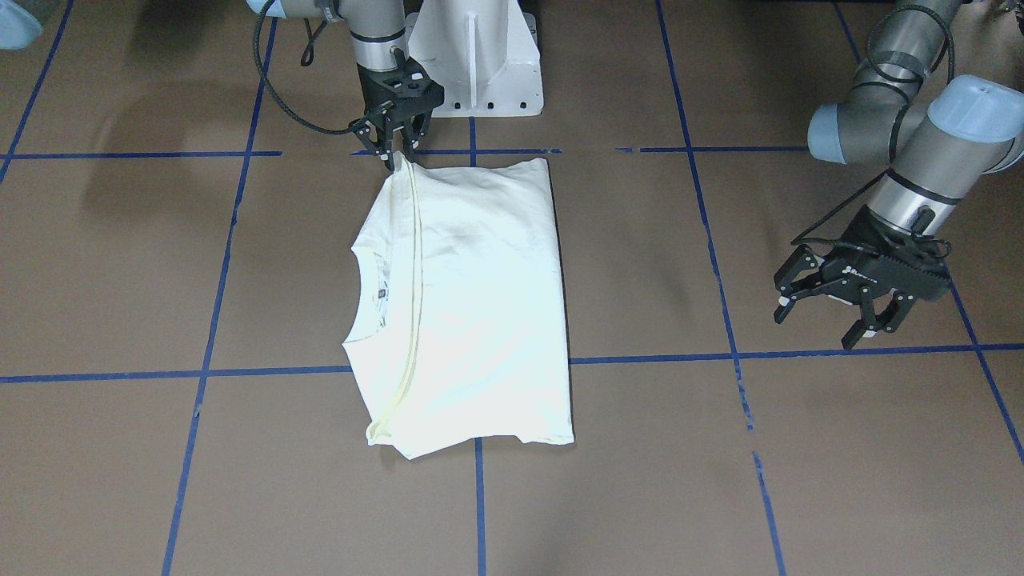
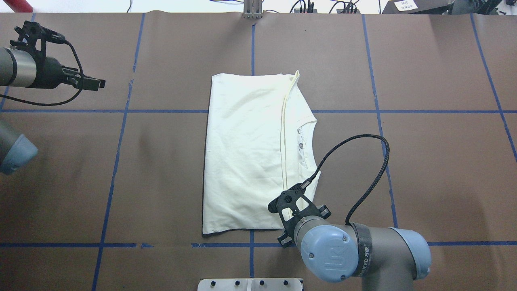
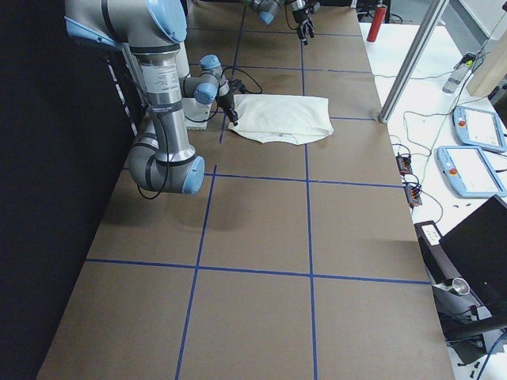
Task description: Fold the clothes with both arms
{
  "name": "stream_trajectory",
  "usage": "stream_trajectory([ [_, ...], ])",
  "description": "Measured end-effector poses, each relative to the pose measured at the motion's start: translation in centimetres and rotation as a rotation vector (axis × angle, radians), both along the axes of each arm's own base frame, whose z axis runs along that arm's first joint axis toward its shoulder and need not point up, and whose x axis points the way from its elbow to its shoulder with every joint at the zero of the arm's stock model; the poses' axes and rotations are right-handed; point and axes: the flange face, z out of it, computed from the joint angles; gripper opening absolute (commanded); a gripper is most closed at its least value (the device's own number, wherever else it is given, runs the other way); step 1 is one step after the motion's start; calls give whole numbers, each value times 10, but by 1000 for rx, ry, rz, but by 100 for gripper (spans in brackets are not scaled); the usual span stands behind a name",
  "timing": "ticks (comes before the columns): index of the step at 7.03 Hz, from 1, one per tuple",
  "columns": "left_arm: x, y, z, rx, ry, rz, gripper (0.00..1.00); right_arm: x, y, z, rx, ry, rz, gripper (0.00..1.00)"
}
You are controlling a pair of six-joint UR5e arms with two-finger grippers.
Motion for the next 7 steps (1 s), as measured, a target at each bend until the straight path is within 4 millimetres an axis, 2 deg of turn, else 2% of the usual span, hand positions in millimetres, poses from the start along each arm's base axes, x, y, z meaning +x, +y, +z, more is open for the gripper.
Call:
stream_trajectory([
  [1, 0, 0, 0, 0, 0, 0, 100, 0, 1, 1, -1, 2, -2, 8],
  [2, 0, 0, 0, 0, 0, 0, 100, -1, 2, 2, -1, 4, -3, 8],
  [3, 0, 0, 0, 0, 0, 0, 100, 0, 3, 2, -1, 4, -5, 41],
  [4, 0, 0, 0, 0, 0, 0, 100, 0, 4, 0, -2, -2, -8, 62],
  [5, 0, 0, 0, 0, 0, 0, 100, 2, 5, -4, -10, -14, -17, 67],
  [7, 0, 0, 2, 0, 1, -1, 100, 5, 9, -9, -32, -33, -43, 67],
])
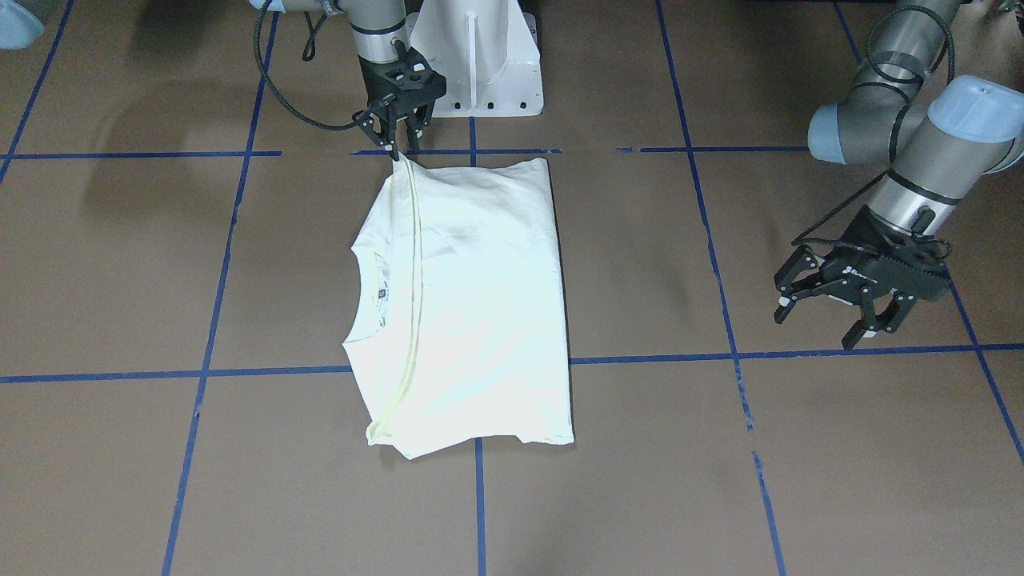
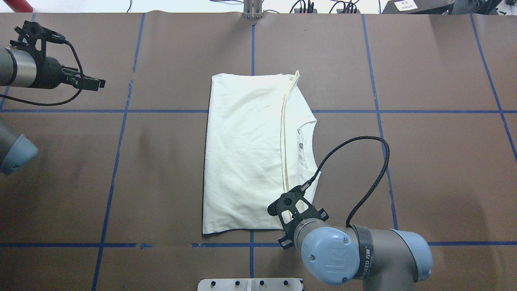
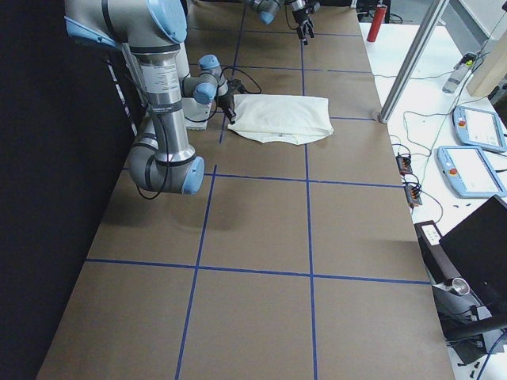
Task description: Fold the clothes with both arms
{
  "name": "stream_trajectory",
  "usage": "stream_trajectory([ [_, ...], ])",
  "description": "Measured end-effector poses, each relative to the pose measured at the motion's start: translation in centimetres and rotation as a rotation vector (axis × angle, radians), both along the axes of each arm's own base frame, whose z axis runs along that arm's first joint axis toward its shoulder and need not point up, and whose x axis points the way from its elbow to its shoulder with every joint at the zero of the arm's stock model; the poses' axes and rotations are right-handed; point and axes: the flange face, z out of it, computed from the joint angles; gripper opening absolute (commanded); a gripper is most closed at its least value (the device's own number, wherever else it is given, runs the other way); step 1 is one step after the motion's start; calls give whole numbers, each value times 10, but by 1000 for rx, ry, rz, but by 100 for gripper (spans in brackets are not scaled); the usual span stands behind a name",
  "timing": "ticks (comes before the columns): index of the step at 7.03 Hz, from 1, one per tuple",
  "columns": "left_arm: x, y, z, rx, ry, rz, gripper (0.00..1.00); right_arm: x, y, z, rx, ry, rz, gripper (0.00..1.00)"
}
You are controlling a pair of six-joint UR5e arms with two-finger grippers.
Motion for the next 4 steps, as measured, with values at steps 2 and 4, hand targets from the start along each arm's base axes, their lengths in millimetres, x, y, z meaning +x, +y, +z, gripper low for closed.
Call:
stream_trajectory([
  [2, 0, 1, 2, 0, 1, 0, 100, -1, 0, 5, -7, 10, -5, 53],
  [4, -1, 1, 3, 0, 0, 0, 100, -2, 1, 14, -10, 27, -6, 7],
])
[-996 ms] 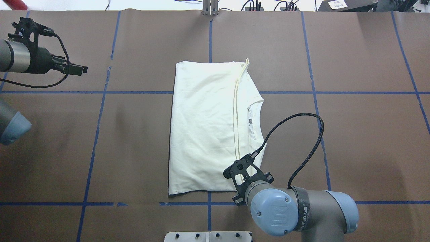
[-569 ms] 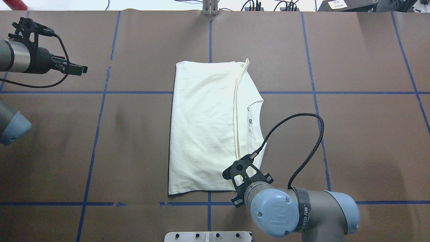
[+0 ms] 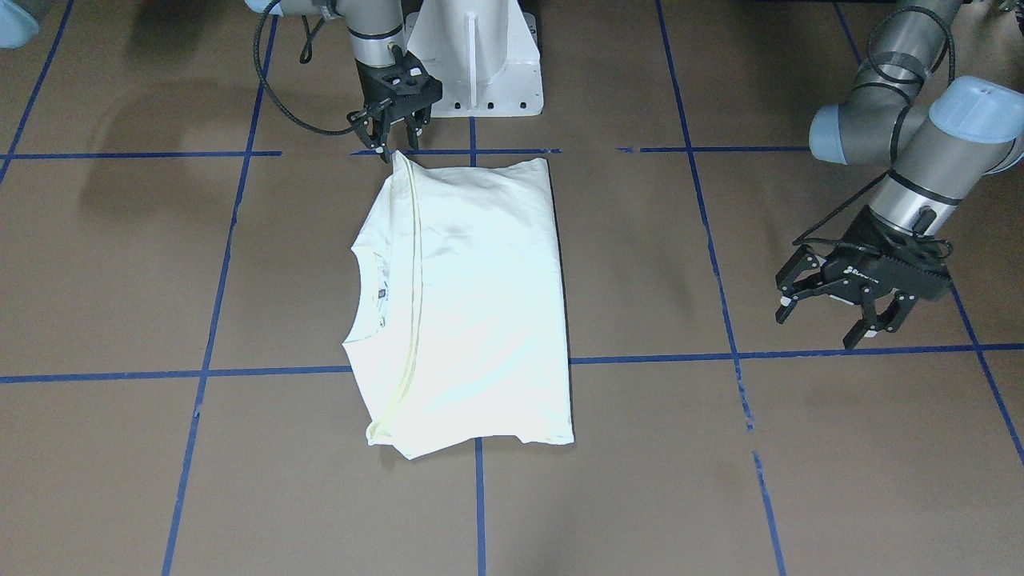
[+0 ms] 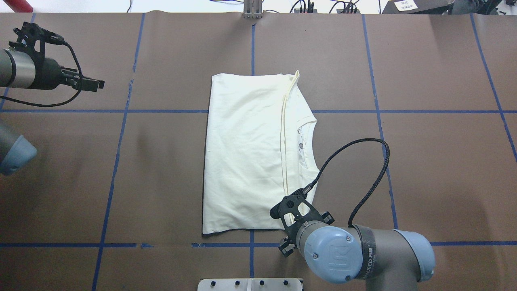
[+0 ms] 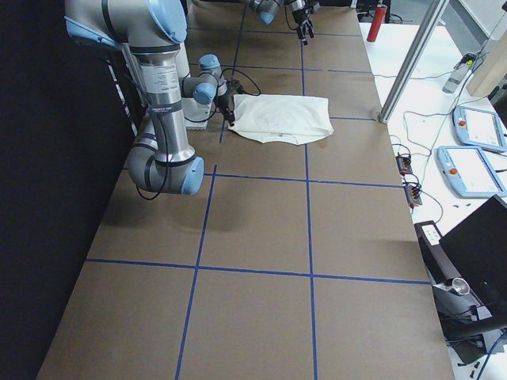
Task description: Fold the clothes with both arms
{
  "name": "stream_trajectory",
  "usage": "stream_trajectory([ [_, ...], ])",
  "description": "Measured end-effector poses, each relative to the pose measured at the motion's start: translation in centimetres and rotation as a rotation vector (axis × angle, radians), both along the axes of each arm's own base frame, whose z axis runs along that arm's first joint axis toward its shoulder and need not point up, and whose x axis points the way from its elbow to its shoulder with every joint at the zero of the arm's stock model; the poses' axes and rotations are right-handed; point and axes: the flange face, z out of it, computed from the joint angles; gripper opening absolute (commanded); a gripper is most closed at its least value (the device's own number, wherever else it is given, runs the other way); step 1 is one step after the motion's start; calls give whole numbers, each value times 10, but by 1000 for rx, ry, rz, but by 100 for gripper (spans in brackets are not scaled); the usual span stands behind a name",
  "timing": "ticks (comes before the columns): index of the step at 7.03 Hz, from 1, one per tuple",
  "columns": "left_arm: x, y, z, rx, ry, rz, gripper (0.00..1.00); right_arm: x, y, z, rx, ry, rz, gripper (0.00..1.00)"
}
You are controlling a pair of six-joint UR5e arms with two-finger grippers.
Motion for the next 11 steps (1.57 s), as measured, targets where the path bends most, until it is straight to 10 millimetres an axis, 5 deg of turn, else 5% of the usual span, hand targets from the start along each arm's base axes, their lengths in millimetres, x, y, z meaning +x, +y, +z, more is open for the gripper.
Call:
stream_trajectory([
  [1, 0, 0, 0, 0, 0, 0, 100, 0, 0, 1, 0, 2, 0, 0],
  [7, 0, 0, 0, 1, 0, 0, 100, 4, -4, 2, -12, -9, 26, 0],
  [11, 0, 0, 1, 2, -3, -3, 100, 46, 11, 73, -341, -230, 409, 0],
])
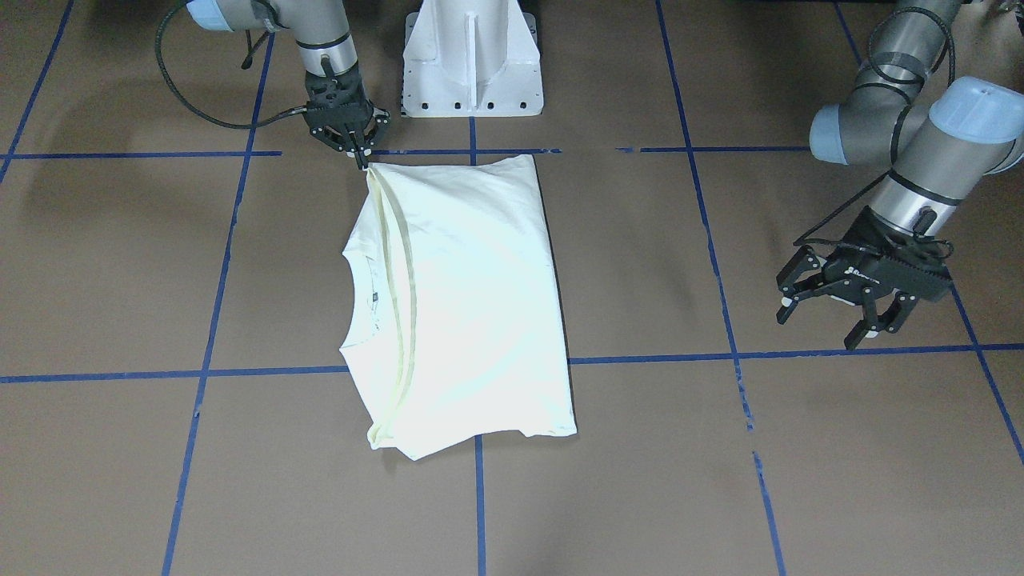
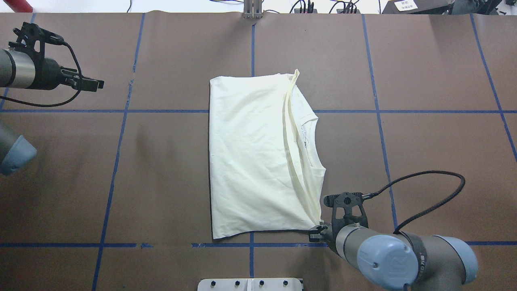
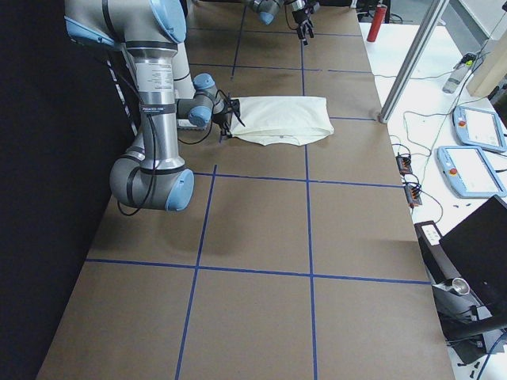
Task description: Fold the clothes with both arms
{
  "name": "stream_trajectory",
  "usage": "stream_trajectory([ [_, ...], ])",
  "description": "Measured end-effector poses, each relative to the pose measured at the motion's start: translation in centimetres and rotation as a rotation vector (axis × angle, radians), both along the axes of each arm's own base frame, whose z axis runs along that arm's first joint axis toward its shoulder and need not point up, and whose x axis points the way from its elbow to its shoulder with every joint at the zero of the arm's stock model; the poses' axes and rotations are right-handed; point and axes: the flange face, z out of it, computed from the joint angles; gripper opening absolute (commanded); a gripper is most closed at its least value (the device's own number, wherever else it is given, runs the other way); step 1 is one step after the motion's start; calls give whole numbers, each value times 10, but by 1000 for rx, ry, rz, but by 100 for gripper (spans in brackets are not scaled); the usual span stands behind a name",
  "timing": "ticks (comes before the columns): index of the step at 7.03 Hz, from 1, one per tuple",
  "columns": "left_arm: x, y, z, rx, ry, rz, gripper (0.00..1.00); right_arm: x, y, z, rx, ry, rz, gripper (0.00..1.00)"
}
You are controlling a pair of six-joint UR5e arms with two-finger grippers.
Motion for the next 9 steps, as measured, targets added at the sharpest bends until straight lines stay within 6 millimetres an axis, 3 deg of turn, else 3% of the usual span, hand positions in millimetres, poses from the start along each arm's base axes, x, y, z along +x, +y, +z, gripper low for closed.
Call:
stream_trajectory([
  [1, 0, 0, 0, 1, 0, 0, 100, 3, 12, 5, -47, -67, 66, 39],
  [2, 0, 0, 0, 2, 0, 0, 100, 2, 20, 7, -65, -99, 101, 99],
  [5, 0, 0, -3, 3, 3, -1, 100, 3, 17, 1, -42, -128, 132, 100],
  [7, 0, 5, -17, -60, 73, -39, 100, 16, -5, -16, -40, -240, 183, 100],
  [8, 0, 18, -34, -127, 151, -73, 100, 24, -20, -22, -68, -302, 235, 99],
  [9, 6, 43, -51, -218, 243, -99, 100, 32, -35, -26, -107, -344, 294, 98],
])
